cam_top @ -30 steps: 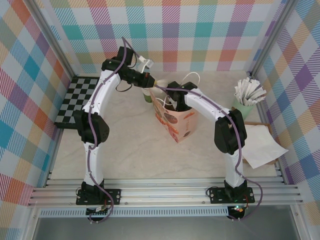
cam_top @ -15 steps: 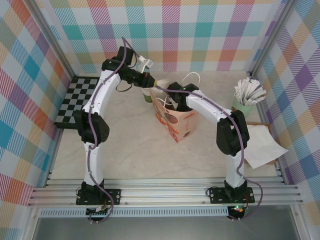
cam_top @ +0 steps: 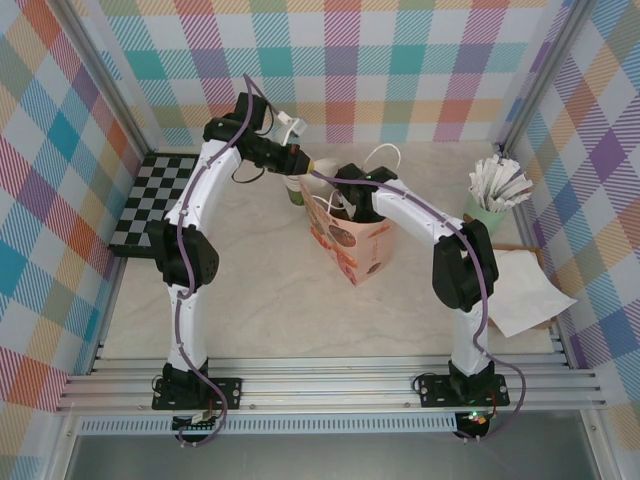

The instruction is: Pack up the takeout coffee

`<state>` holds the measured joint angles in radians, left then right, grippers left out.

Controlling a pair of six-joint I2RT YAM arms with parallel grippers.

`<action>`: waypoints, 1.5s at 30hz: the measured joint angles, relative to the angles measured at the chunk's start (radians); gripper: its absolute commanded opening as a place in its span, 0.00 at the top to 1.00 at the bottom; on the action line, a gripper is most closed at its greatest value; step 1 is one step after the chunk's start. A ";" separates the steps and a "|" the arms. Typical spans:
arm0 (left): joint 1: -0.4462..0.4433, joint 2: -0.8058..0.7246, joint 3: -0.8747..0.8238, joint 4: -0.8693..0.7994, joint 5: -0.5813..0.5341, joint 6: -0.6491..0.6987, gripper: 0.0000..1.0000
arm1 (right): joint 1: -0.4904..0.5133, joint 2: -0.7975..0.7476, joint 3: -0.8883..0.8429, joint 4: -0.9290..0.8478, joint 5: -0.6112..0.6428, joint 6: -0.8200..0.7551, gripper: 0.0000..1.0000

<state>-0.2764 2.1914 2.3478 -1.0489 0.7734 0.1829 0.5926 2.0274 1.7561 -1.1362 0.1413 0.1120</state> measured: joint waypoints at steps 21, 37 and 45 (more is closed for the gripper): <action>0.000 0.000 0.000 0.002 -0.001 -0.005 1.00 | -0.001 0.010 0.011 -0.011 0.000 -0.001 0.95; 0.000 0.000 0.000 0.002 0.000 -0.007 1.00 | -0.001 0.011 -0.003 -0.005 0.001 -0.002 0.94; 0.000 0.000 0.000 0.002 0.000 -0.007 1.00 | -0.001 0.013 -0.014 0.008 0.003 -0.002 0.94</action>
<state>-0.2764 2.1914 2.3478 -1.0470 0.7738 0.1761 0.5915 2.0403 1.7424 -1.1282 0.1444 0.1101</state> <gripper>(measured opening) 0.039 0.822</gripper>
